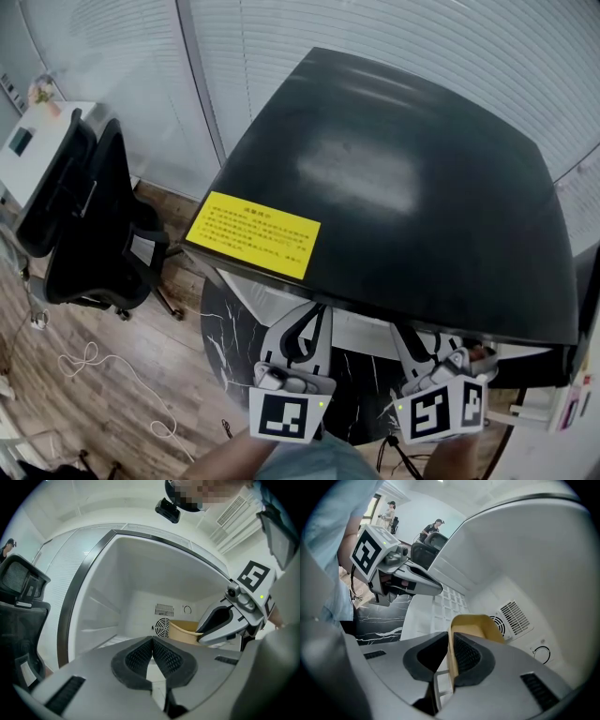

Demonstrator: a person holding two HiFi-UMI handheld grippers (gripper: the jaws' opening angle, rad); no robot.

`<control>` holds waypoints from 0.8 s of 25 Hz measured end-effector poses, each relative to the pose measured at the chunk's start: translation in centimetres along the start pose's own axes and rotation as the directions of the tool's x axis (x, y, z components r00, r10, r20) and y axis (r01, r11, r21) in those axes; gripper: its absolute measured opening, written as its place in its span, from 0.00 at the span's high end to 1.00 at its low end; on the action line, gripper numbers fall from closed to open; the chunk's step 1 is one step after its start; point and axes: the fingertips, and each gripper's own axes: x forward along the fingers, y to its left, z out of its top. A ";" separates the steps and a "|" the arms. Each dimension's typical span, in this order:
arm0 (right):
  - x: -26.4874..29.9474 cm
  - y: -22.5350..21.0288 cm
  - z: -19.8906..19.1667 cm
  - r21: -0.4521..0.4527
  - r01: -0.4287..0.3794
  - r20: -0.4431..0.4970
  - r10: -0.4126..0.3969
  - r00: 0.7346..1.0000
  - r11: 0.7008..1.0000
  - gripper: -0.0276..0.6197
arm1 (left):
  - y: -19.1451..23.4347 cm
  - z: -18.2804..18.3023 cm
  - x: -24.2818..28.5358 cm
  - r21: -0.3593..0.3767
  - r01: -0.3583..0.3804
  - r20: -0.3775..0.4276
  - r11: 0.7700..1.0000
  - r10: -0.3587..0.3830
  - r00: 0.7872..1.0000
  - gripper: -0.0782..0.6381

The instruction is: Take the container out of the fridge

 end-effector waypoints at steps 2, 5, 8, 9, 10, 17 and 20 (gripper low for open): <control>0.0 0.1 0.1 -0.002 -0.001 0.000 0.001 1.000 1.000 0.88 | 0.0 0.1 -0.1 0.002 0.001 0.005 1.000 -0.001 1.000 0.87; 0.0 0.5 0.1 -0.011 -0.001 0.002 0.001 1.000 1.000 0.89 | -0.1 0.2 -0.3 0.011 0.004 0.004 1.000 -0.004 1.000 0.87; -0.2 0.8 0.3 -0.022 0.001 0.004 -0.001 1.000 1.000 0.90 | -0.1 0.4 -0.6 0.005 -0.001 0.011 1.000 0.001 1.000 0.87; -0.3 0.9 0.4 -0.022 0.000 0.007 0.000 1.000 1.000 0.90 | -0.2 0.5 -0.6 0.004 -0.002 0.012 1.000 0.002 1.000 0.87; -0.4 1.0 0.5 -0.021 0.000 0.011 0.000 1.000 1.000 0.91 | -0.2 0.5 -0.7 0.005 -0.003 0.011 1.000 0.003 1.000 0.87; -1.3 1.9 1.4 -0.007 -0.013 0.071 0.013 0.997 1.000 0.91 | -0.7 1.2 -1.7 0.017 -0.014 0.014 1.000 0.013 1.000 0.87; -2.1 2.5 2.1 0.003 -0.024 0.104 0.024 0.994 1.000 0.91 | -1.0 1.8 -2.3 0.025 -0.022 0.024 0.999 0.022 0.999 0.87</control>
